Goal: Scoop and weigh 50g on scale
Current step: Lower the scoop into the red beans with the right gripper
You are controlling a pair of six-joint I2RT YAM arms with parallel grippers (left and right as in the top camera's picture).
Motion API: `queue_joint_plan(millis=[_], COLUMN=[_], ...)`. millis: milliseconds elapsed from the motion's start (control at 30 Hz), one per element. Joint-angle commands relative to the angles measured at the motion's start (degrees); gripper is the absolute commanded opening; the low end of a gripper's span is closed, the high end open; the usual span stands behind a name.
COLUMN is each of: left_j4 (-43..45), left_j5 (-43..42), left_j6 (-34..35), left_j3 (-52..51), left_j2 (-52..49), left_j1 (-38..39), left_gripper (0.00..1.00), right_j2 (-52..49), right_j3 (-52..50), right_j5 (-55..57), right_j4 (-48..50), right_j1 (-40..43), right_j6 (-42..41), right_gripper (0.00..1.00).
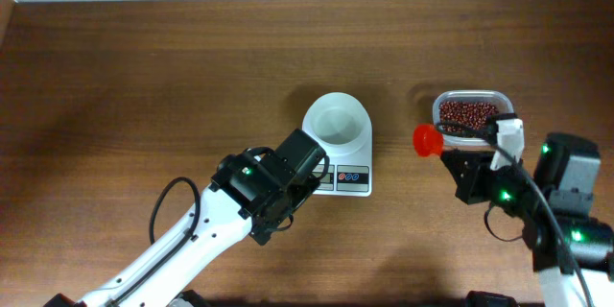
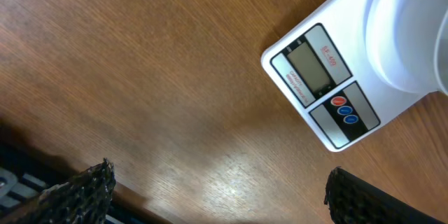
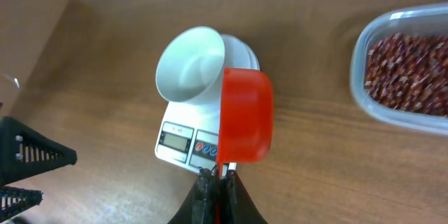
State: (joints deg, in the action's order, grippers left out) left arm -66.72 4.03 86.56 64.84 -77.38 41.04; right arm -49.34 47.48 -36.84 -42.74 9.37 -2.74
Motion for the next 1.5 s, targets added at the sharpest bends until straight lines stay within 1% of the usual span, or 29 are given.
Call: queue_joint_plan(millis=[0,133,167,200,267,333,467,500,533,600,667,833,1033,1367,1400,1467], left_j4=[-0.4,-1.3,-0.9,-0.8,0.1,2.4,7.5,9.5,12.5,21.0,25.6,27.4,29.9,32.5,32.8,33.5], left_j5=[0.2,2.0,2.9,4.3,4.6,5.9,13.3,16.8,19.1,19.8,19.8,21.3,21.6,23.0,23.5,23.5], left_j6=[-0.1,-0.1,-0.1,-0.1,-0.1,-0.1,-0.1,-1.9,-5.1,-12.7,-16.2,-16.3,-16.4,-16.4,-16.4,-16.4], left_j3=[0.9,0.9,0.9,0.9,0.9,0.8,0.8,0.8,0.8,0.8,0.9,0.8,0.9,0.9,0.8,0.9], left_j2=[-0.3,-0.3,-0.5,-0.9,-2.5,-5.6,-12.0,-13.4,-14.6,-17.4,-19.5,-21.6,-25.7,-27.8,-27.8,-27.8], left_j1=[0.2,0.2,0.2,0.2,0.4,2.8,10.7,12.7,14.1,16.1,16.4,15.4,15.4,14.6,14.6,14.6], left_gripper=[0.99,0.99,0.48,0.00,0.00,0.00,0.00,0.00,0.00,0.00,0.00,0.00,0.00,0.00,0.00,0.00], right_j2=[4.5,7.1,7.1,7.1,7.1,7.1,7.1,7.1,7.1,7.1,7.1,7.1,6.9,3.2,2.8,2.2], right_j3=[0.9,0.9,0.9,0.9,0.9,0.9,0.9,0.9,0.9,0.9,0.9,0.9,0.9,0.9,0.9,0.9], right_j5=[1.4,1.4,1.4,1.4,1.4,1.4,1.6,1.6,1.6,1.7,3.7,12.1,12.1,12.0,12.1,12.0], right_j4=[0.1,0.1,0.1,0.0,0.0,0.0,0.1,0.1,0.1,0.1,0.1,1.4,6.6,7.9,8.2,9.3], right_j1=[-0.3,-0.3,-0.3,-0.3,-0.3,-0.3,-0.3,-0.3,-0.3,-0.3,-0.3,-0.3,-0.3,-0.3,-0.3,-0.3], right_j6=[0.8,0.8,0.8,0.8,0.8,0.8,0.8,0.8,0.8,0.8,0.8,0.5,-2.7,-3.9,-5.2,-5.3], right_gripper=[0.04,0.04,0.04,0.04,0.04,0.04,0.04,0.04,0.04,0.04,0.04,0.04,0.04,0.04,0.04,0.04])
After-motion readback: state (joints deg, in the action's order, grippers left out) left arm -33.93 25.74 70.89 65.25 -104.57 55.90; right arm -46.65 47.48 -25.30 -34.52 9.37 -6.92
